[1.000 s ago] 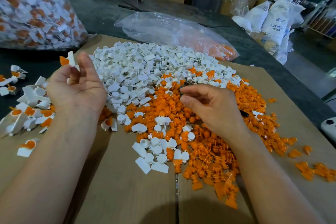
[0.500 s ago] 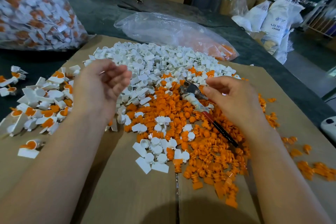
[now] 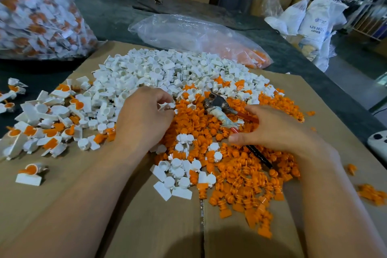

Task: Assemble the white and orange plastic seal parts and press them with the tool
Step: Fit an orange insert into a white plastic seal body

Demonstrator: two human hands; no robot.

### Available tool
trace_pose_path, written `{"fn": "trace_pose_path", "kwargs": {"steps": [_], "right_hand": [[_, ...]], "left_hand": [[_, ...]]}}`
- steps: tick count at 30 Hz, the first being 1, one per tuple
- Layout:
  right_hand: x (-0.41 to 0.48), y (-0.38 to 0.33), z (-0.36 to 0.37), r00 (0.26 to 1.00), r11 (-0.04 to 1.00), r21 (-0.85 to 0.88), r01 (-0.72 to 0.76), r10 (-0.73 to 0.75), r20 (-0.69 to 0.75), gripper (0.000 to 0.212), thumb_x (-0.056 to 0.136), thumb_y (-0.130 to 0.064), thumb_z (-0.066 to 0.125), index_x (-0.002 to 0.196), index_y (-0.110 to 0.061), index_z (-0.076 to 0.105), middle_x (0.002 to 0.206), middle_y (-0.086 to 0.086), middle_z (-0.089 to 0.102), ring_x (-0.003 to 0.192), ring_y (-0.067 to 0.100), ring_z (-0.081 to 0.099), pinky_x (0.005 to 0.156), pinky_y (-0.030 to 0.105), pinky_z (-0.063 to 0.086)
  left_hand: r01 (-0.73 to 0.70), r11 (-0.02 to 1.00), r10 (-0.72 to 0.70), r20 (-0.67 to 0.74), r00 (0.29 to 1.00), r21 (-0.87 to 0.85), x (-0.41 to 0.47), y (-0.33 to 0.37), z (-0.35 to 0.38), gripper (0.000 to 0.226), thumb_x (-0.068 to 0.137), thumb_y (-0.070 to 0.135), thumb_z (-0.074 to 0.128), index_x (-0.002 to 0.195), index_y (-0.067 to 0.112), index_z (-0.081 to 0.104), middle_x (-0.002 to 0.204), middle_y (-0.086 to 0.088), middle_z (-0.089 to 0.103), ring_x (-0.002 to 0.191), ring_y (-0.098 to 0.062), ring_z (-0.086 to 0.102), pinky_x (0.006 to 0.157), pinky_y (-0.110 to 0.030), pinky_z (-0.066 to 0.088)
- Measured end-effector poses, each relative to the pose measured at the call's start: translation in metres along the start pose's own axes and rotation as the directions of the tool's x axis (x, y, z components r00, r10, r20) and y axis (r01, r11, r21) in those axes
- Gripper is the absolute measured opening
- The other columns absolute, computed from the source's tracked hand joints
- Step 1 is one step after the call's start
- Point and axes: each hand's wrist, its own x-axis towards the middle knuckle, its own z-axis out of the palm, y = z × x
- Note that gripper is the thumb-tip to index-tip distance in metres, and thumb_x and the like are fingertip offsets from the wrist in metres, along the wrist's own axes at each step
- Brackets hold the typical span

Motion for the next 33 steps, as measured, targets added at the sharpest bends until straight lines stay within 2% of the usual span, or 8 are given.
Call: {"fn": "trace_pose_path", "kwargs": {"steps": [3, 8, 11, 17, 22, 25, 30, 33], "right_hand": [[0.002, -0.002, 0.005, 0.998, 0.997, -0.07, 0.015, -0.011, 0.059, 0.123, 0.046, -0.077, 0.052, 0.147, -0.021, 0.012, 0.153, 0.004, 0.017, 0.138, 0.024, 0.021, 0.111, 0.039, 0.024], [0.006, 0.001, 0.01, 1.0, 0.996, -0.086, 0.02, -0.019, 0.008, 0.106, 0.066, -0.065, 0.063, 0.147, -0.019, 0.013, 0.153, 0.005, 0.019, 0.138, 0.023, 0.022, 0.11, 0.037, 0.024], [0.007, 0.001, 0.01, 1.0, 0.996, -0.089, 0.018, -0.018, 0.001, 0.102, 0.068, -0.065, 0.062, 0.146, -0.019, 0.016, 0.151, 0.005, 0.022, 0.136, 0.024, 0.025, 0.108, 0.037, 0.027], [0.007, 0.0, 0.011, 1.0, 0.997, -0.081, 0.008, -0.009, -0.015, 0.099, 0.069, -0.064, 0.062, 0.146, -0.019, 0.018, 0.15, 0.005, 0.025, 0.135, 0.024, 0.028, 0.105, 0.037, 0.029], [0.006, -0.001, 0.011, 1.0, 0.998, -0.066, 0.0, -0.001, -0.03, 0.097, 0.069, -0.067, 0.058, 0.145, -0.019, 0.02, 0.149, 0.004, 0.026, 0.134, 0.023, 0.028, 0.106, 0.038, 0.03], [0.006, -0.002, 0.011, 0.999, 0.999, -0.049, -0.003, 0.001, -0.051, 0.095, 0.069, -0.069, 0.054, 0.144, -0.019, 0.024, 0.147, 0.004, 0.03, 0.133, 0.023, 0.031, 0.105, 0.038, 0.032], [0.006, -0.003, 0.01, 0.986, 0.999, -0.029, 0.015, -0.02, -0.168, 0.086, 0.073, -0.066, 0.052, 0.142, -0.02, 0.029, 0.148, 0.004, 0.031, 0.134, 0.021, 0.029, 0.105, 0.037, 0.028], [0.006, -0.006, 0.008, 0.923, 0.994, 0.074, 0.084, -0.05, -0.381, 0.065, 0.077, -0.057, 0.056, 0.132, -0.023, 0.046, 0.14, -0.001, 0.043, 0.128, 0.016, 0.037, 0.096, 0.03, 0.031]], "left_hand": [[0.011, 0.999, -0.011, -0.01, 1.0, 0.041, 0.003, -0.002, 0.0, 0.019, 0.082, 0.014, 0.066, 0.099, 0.021, 0.066, 0.097, 0.004, 0.047, 0.099, -0.018, 0.052, 0.074, -0.023, 0.031], [0.021, 0.99, -0.023, 0.015, 1.0, 0.14, 0.005, -0.004, 0.001, 0.025, 0.083, 0.015, 0.063, 0.108, 0.017, 0.066, 0.111, -0.006, 0.057, 0.107, -0.025, 0.052, 0.08, -0.029, 0.035], [-0.001, 0.979, -0.011, 0.058, 0.998, 0.205, 0.006, -0.006, 0.002, 0.029, 0.087, 0.014, 0.058, 0.115, 0.017, 0.064, 0.117, -0.009, 0.058, 0.109, -0.028, 0.051, 0.081, -0.033, 0.038], [-0.034, 0.972, 0.012, 0.094, 0.995, 0.234, 0.004, -0.006, 0.001, 0.017, 0.088, 0.011, 0.057, 0.102, 0.016, 0.067, 0.103, -0.009, 0.056, 0.093, -0.026, 0.054, 0.07, -0.029, 0.034], [-0.026, 0.981, 0.009, 0.086, 0.996, 0.192, 0.004, -0.005, 0.001, 0.032, 0.088, 0.005, 0.054, 0.118, 0.014, 0.063, 0.108, -0.011, 0.059, 0.1, -0.028, 0.054, 0.079, -0.033, 0.04], [-0.001, 0.981, -0.022, 0.115, 0.993, 0.196, 0.004, -0.005, 0.0, 0.035, 0.086, 0.004, 0.053, 0.118, 0.014, 0.063, 0.108, -0.011, 0.059, 0.099, -0.028, 0.054, 0.075, -0.031, 0.039], [-0.016, 0.975, -0.012, 0.125, 0.992, 0.222, 0.003, -0.004, -0.001, 0.023, 0.09, 0.012, 0.054, 0.108, 0.019, 0.066, 0.097, -0.003, 0.047, 0.097, -0.027, 0.053, 0.071, -0.029, 0.034], [-0.023, 0.981, 0.006, 0.093, 0.996, 0.193, 0.003, -0.004, -0.001, 0.023, 0.091, 0.009, 0.053, 0.107, 0.017, 0.067, 0.105, -0.008, 0.056, 0.095, -0.028, 0.056, 0.072, -0.031, 0.039]]}}
